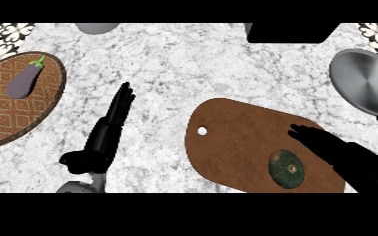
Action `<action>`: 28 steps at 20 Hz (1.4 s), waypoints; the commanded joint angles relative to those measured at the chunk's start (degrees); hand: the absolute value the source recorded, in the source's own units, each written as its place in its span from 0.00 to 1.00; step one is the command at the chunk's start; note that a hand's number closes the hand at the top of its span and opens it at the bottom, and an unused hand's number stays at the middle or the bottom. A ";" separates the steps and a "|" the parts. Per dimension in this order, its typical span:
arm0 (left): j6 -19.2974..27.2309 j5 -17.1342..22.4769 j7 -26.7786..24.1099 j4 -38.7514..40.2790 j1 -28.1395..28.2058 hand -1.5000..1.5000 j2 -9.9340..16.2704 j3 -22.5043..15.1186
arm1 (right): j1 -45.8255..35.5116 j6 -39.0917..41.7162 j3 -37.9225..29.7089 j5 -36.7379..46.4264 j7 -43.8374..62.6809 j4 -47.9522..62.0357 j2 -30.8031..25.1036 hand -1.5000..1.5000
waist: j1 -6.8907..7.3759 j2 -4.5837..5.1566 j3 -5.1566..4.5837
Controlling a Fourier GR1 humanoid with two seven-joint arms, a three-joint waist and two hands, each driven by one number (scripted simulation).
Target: Pick the squash from the cutting board and place it in the pan
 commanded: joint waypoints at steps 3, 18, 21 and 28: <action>-1.83 -0.72 1.48 -2.29 0.73 0.50 0.26 2.55 | -1.09 3.26 4.63 6.74 4.74 -0.33 7.75 0.00 | -0.35 -0.08 0.02; -6.84 -2.40 2.11 -3.89 3.11 0.50 -0.70 6.48 | -3.35 4.70 -1.32 13.53 -1.76 8.82 17.62 0.00 | -0.28 -0.08 0.03; -5.76 -4.60 0.12 -0.14 0.75 0.50 -2.86 5.88 | -7.82 2.81 0.28 17.18 -2.92 17.63 20.77 0.00 | -0.22 -0.03 0.03; -8.51 -2.75 0.53 1.54 -1.08 0.50 -2.35 8.81 | -8.70 3.30 3.47 23.29 -6.64 24.65 20.38 1.00 | -0.21 0.03 0.02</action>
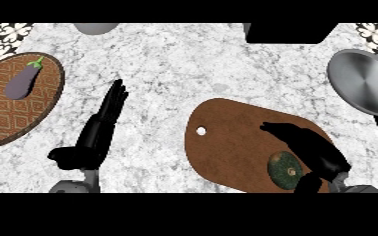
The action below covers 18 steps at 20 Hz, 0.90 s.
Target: Pick the squash from the cutting board and place it in the pan
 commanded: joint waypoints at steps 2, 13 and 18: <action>1.67 -2.21 -0.01 -1.71 1.88 0.50 -2.36 -2.32 | -3.18 -2.31 5.01 6.62 -5.19 7.75 0.15 1.00 | 0.44 0.20 0.34; -1.70 -1.21 -2.73 0.90 3.03 0.50 -0.51 1.37 | 3.76 -9.52 2.88 11.66 -7.75 0.18 0.84 1.00 | -0.27 0.10 0.31; -0.08 -2.60 1.41 0.19 -0.56 0.50 -2.97 -1.29 | -8.61 -9.21 -6.13 10.83 9.52 6.76 10.82 1.00 | 0.63 0.55 0.29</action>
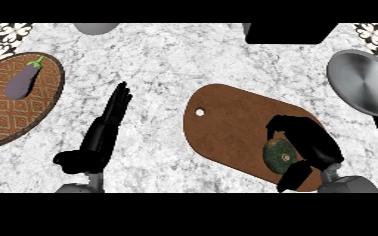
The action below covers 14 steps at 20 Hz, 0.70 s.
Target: Pick the squash from the cutting board and place it in the pan
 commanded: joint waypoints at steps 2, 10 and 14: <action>-0.48 -0.26 -0.65 -0.03 -0.69 0.50 0.81 0.44 | -9.21 -3.06 -11.06 -0.01 20.03 6.81 9.62 1.00 | 1.77 0.90 0.48; 0.11 -0.99 -2.52 2.63 -0.83 0.50 -0.51 0.14 | -26.45 -16.41 -15.01 14.26 37.63 12.55 10.58 1.00 | 1.49 0.73 0.47; -1.32 0.34 0.97 -3.25 1.94 0.50 0.96 -0.13 | -28.61 -23.87 -14.63 18.08 41.59 10.52 13.45 1.00 | 1.26 0.27 0.54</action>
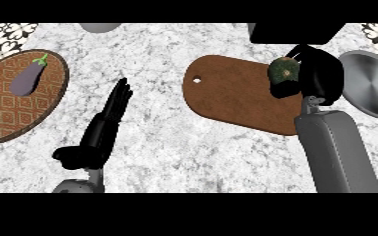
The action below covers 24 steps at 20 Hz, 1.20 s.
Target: Pick the squash from the cutting board and place it in the pan
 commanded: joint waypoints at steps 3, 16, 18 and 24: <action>0.34 -0.75 -0.13 -2.36 2.58 0.50 -0.47 -0.81 | -6.62 -9.19 -1.96 4.81 5.81 2.17 2.02 1.00 | -0.52 -0.16 0.05; 0.84 -2.51 0.93 -2.24 1.81 0.50 -1.61 -1.51 | -2.54 -25.62 -19.48 -9.70 -8.21 13.49 -8.71 1.00 | -0.77 -0.01 0.11; -1.86 -0.27 -1.63 0.99 1.59 0.50 0.42 1.50 | -4.18 -26.84 -20.91 -9.75 -9.91 16.92 -11.95 1.00 | -0.78 0.03 0.08; -1.68 -0.16 -0.38 1.89 -1.89 0.50 -0.07 2.22 | -7.08 -38.75 -24.99 -7.35 -18.01 33.63 -19.89 1.00 | 0.11 0.48 0.16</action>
